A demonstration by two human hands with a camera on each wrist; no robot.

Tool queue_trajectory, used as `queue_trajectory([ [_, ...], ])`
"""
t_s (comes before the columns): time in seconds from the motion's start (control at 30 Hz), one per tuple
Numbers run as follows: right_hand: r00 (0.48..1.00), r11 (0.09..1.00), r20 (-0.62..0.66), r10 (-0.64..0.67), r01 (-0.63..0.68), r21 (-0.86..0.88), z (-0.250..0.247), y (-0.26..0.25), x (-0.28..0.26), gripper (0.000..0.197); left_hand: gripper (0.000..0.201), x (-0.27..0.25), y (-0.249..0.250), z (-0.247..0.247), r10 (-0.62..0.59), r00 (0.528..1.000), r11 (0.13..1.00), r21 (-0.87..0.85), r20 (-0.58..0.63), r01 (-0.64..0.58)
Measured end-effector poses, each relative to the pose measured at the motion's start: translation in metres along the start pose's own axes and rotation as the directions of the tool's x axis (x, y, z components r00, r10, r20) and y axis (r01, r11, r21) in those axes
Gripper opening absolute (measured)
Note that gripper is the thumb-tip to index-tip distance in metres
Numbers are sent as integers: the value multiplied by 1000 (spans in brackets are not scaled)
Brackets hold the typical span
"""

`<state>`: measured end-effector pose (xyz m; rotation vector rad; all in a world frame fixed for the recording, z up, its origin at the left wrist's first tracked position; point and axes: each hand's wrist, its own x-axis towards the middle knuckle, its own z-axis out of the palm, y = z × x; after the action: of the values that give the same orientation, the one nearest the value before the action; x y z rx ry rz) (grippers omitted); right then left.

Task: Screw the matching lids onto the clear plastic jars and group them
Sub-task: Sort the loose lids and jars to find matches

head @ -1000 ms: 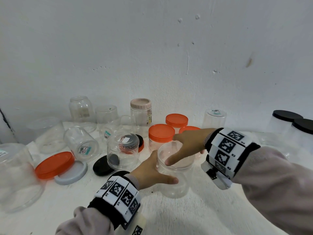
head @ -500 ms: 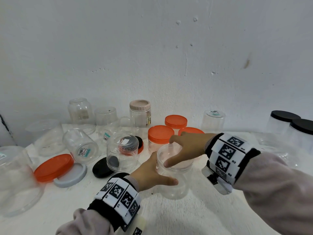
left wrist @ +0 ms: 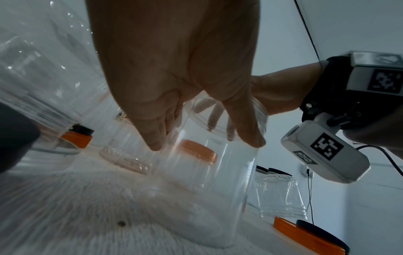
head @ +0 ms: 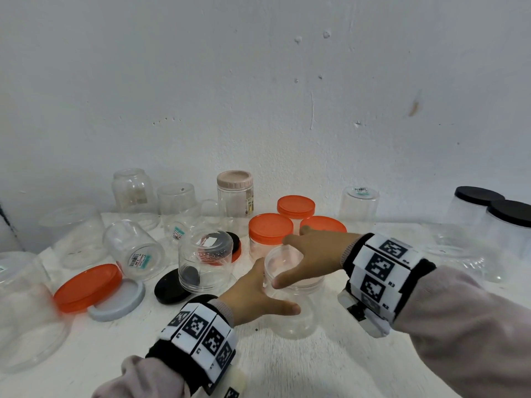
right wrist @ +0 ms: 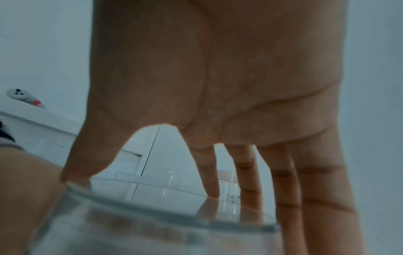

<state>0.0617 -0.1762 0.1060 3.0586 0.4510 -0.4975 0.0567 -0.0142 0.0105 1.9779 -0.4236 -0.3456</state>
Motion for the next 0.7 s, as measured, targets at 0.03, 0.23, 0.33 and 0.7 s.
queue_trajectory([
  [0.03, 1000, 1000, 12, -5, 5, -1, -1, 1, 0, 100, 111, 0, 0, 0, -3, 1000, 1000, 4, -2, 3],
  [0.23, 994, 992, 62, -91, 85, 91, -7, 5, -1, 99, 110, 0, 0, 0, -12, 1000, 1000, 20, -7, 12],
  [0.33, 995, 992, 15, -94, 93, 89, -2, 6, -1, 96, 109, 0, 0, 1, 1, 1000, 1000, 8, -13, 0],
  [0.7, 972, 991, -194, -131, 126, -39, 27, 9, -3, 95, 100, -1, 1, 1, 18, 1000, 1000, 16, -24, -18],
])
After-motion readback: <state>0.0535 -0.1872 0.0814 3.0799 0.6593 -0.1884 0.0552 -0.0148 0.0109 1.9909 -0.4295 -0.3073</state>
